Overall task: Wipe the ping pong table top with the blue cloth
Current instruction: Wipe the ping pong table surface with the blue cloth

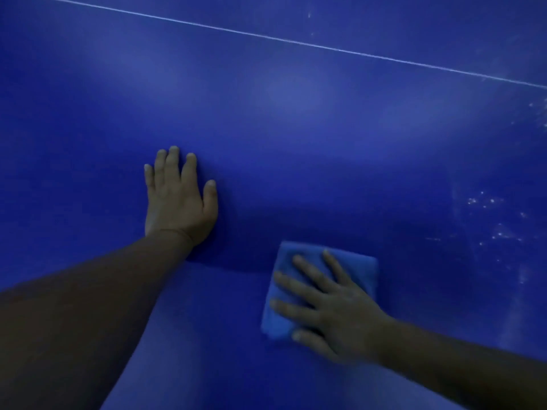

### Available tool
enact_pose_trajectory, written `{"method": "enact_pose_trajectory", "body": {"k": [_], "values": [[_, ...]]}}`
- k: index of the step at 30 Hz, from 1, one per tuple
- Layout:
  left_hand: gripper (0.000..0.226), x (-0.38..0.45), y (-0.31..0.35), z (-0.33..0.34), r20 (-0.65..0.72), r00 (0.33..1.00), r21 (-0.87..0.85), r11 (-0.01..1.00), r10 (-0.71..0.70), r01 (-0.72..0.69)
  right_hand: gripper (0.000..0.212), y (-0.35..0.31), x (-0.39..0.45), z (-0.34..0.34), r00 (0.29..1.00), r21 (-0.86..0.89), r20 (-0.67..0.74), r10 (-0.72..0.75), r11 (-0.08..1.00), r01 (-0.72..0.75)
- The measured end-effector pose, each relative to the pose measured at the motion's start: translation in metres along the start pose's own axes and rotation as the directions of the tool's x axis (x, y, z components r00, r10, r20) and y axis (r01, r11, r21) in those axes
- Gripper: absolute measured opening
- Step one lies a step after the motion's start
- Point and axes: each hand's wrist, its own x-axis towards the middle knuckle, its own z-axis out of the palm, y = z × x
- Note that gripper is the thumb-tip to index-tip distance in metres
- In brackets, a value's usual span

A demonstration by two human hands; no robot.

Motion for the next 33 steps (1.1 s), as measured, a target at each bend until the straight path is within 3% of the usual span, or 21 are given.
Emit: {"method": "enact_pose_trajectory", "body": {"k": [2, 4, 5, 7, 8, 9, 10, 11, 13, 14, 16, 17, 19, 21, 23, 24, 25, 28, 30, 31, 33], "values": [[0.074, -0.001, -0.001, 0.000, 0.003, 1.000, 0.007, 1.000, 0.009, -0.009, 0.055, 0.029, -0.015, -0.010, 0.993, -0.023, 0.049, -0.103, 0.994, 0.105], [0.076, 0.000, -0.002, -0.001, 0.009, 1.000, -0.015, 1.000, 0.010, -0.010, 0.057, 0.092, 0.002, -0.025, 0.991, -0.113, -0.035, 0.127, 0.985, -0.131], [0.078, 0.000, -0.003, -0.003, 0.029, 1.000, -0.043, 0.999, 0.006, -0.005, 0.058, 0.127, 0.013, -0.036, 0.939, -0.095, -0.056, 0.340, 0.934, -0.344], [0.079, -0.005, -0.004, -0.009, 0.087, 0.996, -0.111, 0.994, 0.008, 0.002, 0.059, 0.175, 0.028, -0.054, 0.707, 0.006, -0.077, 0.703, 0.710, -0.705], [0.078, -0.013, -0.004, -0.012, 0.107, 0.994, -0.118, 0.993, 0.032, -0.019, 0.059, 0.175, 0.032, -0.055, 0.601, 0.048, -0.075, 0.796, 0.605, -0.795], [0.076, -0.026, -0.002, -0.014, 0.112, 0.991, -0.107, 0.992, 0.077, -0.065, 0.059, 0.157, 0.034, -0.050, 0.561, 0.053, -0.079, 0.824, 0.565, -0.823], [0.072, -0.044, 0.003, -0.015, 0.105, 0.985, -0.092, 0.988, 0.136, -0.127, 0.058, 0.126, 0.032, -0.040, 0.592, 0.029, -0.132, 0.795, 0.600, -0.799], [0.068, -0.065, 0.008, -0.015, 0.096, 0.976, -0.087, 0.979, 0.194, -0.186, 0.057, 0.086, 0.025, -0.028, 0.704, 0.013, -0.156, 0.693, 0.714, -0.700], [0.063, -0.116, 0.019, -0.012, 0.086, 0.956, -0.089, 0.958, 0.281, -0.274, 0.052, -0.002, -0.008, -0.002, 0.948, 0.018, -0.115, 0.296, 0.955, -0.296], [0.062, -0.142, 0.023, -0.009, 0.091, 0.945, -0.078, 0.948, 0.315, -0.309, 0.051, -0.030, -0.028, 0.005, 0.995, 0.002, -0.053, 0.085, 0.996, -0.085], [0.059, -0.188, 0.027, -0.003, 0.127, 0.922, -0.056, 0.931, 0.365, -0.360, 0.051, -0.016, -0.046, -0.006, 0.991, -0.003, 0.070, -0.116, 0.993, 0.116], [0.059, -0.207, 0.027, 0.000, 0.151, 0.915, -0.044, 0.927, 0.374, -0.372, 0.053, 0.015, -0.041, -0.012, 0.996, -0.039, 0.038, -0.076, 0.996, 0.077], [0.064, -0.232, 0.025, 0.006, 0.218, 0.905, 0.007, 0.927, 0.364, -0.375, 0.056, 0.087, -0.022, -0.031, 0.955, -0.046, -0.043, 0.292, 0.955, -0.294], [0.067, -0.243, 0.024, 0.010, 0.271, 0.899, 0.055, 0.926, 0.345, -0.372, 0.056, 0.149, -0.010, -0.052, 0.742, 0.017, -0.039, 0.670, 0.742, -0.670], [0.067, -0.245, 0.022, 0.011, 0.295, 0.894, 0.079, 0.924, 0.337, -0.374, 0.059, 0.146, -0.010, -0.049, 0.608, 0.041, -0.041, 0.793, 0.609, -0.792], [0.066, -0.244, 0.020, 0.012, 0.305, 0.890, 0.079, 0.922, 0.340, -0.380, 0.059, 0.121, -0.016, -0.042, 0.625, 0.012, -0.088, 0.776, 0.628, -0.778], [0.065, -0.243, 0.020, 0.012, 0.309, 0.887, 0.078, 0.921, 0.342, -0.382, 0.059, 0.084, -0.027, -0.031, 0.710, -0.001, -0.117, 0.694, 0.715, -0.699], [0.065, -0.244, 0.020, 0.012, 0.318, 0.882, 0.083, 0.916, 0.348, -0.392, 0.055, -0.024, -0.083, 0.002, 0.966, 0.004, -0.061, 0.250, 0.968, -0.251], [0.065, -0.244, 0.021, 0.012, 0.331, 0.880, 0.083, 0.918, 0.341, -0.388, 0.054, -0.007, -0.094, -0.007, 0.998, -0.017, 0.038, 0.055, 0.998, -0.054], [0.065, -0.243, 0.020, 0.012, 0.332, 0.881, 0.086, 0.920, 0.336, -0.383, 0.054, 0.024, -0.086, -0.012, 0.997, -0.049, 0.021, 0.071, 0.996, -0.070], [0.064, -0.242, 0.022, 0.012, 0.331, 0.882, 0.087, 0.920, 0.335, -0.382, 0.061, 0.093, -0.062, -0.030, 0.929, -0.066, -0.050, 0.367, 0.927, -0.369]]}}
